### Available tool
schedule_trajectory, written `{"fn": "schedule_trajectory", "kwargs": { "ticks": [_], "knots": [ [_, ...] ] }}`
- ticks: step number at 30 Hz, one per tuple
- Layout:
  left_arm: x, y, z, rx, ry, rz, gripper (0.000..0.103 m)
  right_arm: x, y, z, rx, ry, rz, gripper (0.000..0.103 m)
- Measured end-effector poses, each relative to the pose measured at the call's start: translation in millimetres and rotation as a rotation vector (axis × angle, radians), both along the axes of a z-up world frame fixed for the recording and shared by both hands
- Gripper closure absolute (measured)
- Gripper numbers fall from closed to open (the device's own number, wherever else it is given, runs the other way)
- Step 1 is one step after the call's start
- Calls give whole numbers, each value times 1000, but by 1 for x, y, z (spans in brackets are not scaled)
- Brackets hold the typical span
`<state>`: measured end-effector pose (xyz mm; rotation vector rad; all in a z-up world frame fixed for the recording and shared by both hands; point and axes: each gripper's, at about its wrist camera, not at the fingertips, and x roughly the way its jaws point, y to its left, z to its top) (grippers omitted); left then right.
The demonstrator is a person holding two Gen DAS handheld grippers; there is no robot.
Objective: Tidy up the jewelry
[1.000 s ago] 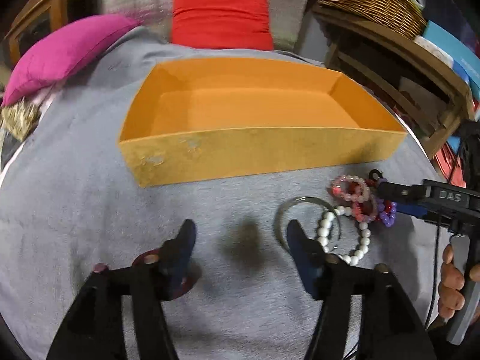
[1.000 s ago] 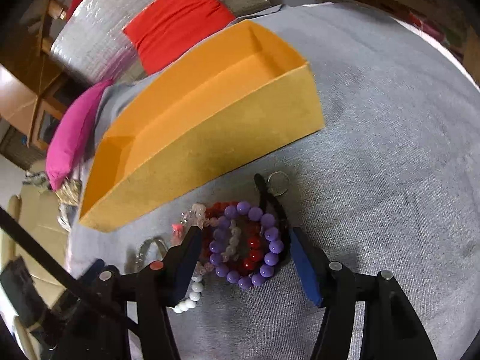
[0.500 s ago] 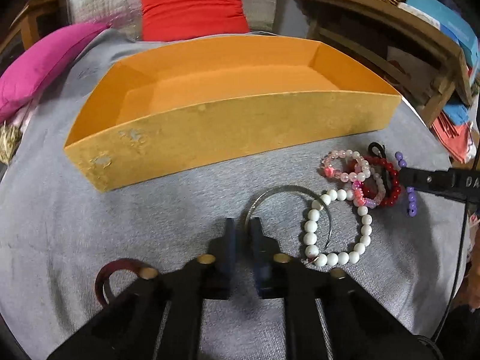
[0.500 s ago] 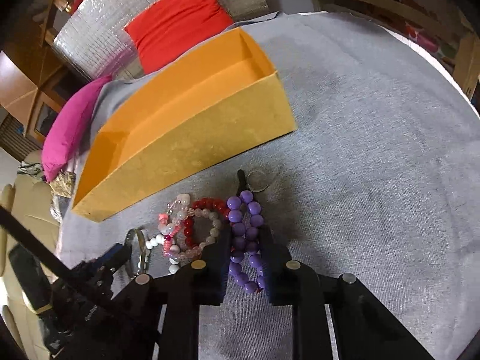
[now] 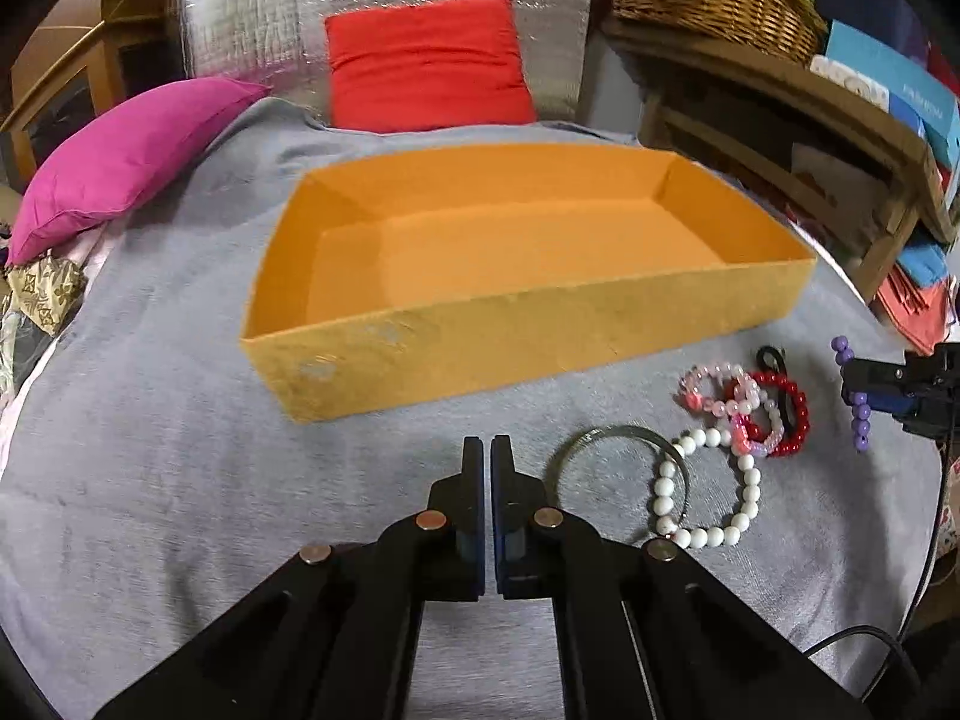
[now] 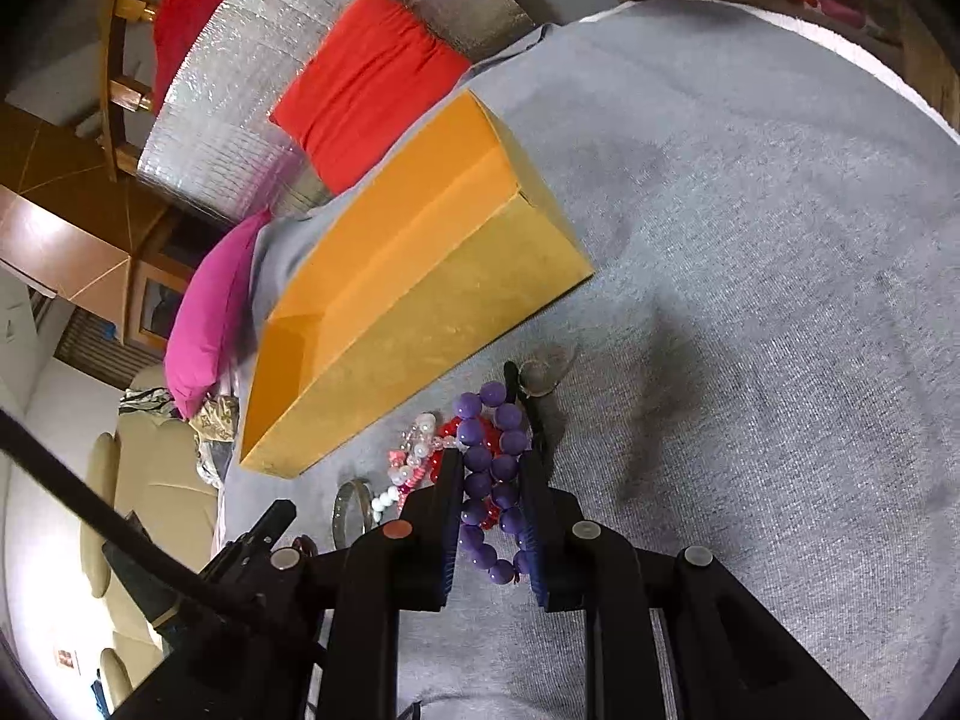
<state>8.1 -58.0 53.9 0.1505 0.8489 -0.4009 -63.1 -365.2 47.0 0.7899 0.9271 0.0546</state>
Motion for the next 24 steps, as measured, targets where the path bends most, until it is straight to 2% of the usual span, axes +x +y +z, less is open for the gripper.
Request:
{"fn": "schedule_trajectory", "kwargs": {
  "ticks": [4, 5, 6, 7, 9, 10, 12, 15, 19, 22, 23, 24],
  "knots": [
    [6, 1, -8, -47, 68, -21, 101, 1, 8, 0, -20, 9, 10, 83],
    [8, 0, -11, -54, 93, -27, 99, 2, 12, 0, -19, 10, 16, 83],
    [10, -2, -13, -59, 111, -31, 92, 3, 12, -1, -19, 11, 18, 83],
    [9, -4, -13, -70, 119, -37, 84, 4, 15, -1, -23, 12, 20, 83],
    [6, -9, -12, -100, 119, -29, 33, 7, 19, -3, -28, 17, 25, 83],
    [4, -11, -10, -124, 111, -23, 29, 6, 20, -4, -29, 19, 26, 83],
    [4, -20, -8, -148, 120, -49, 28, 7, 20, -6, -35, 24, 27, 83],
    [2, -38, -14, -102, 135, -74, 25, 9, 19, -7, -37, 29, 29, 83],
    [5, -48, -29, -58, 172, -63, 25, 9, 20, -7, -34, 26, 30, 83],
    [5, -49, -33, -43, 145, -60, 25, 10, 23, -5, -47, 24, 41, 83],
    [5, -48, -32, -42, 142, -64, 26, 10, 25, -5, -51, 24, 44, 83],
    [3, -48, -32, -46, 133, -74, 39, 11, 26, -5, -56, 24, 46, 83]
  ]
}}
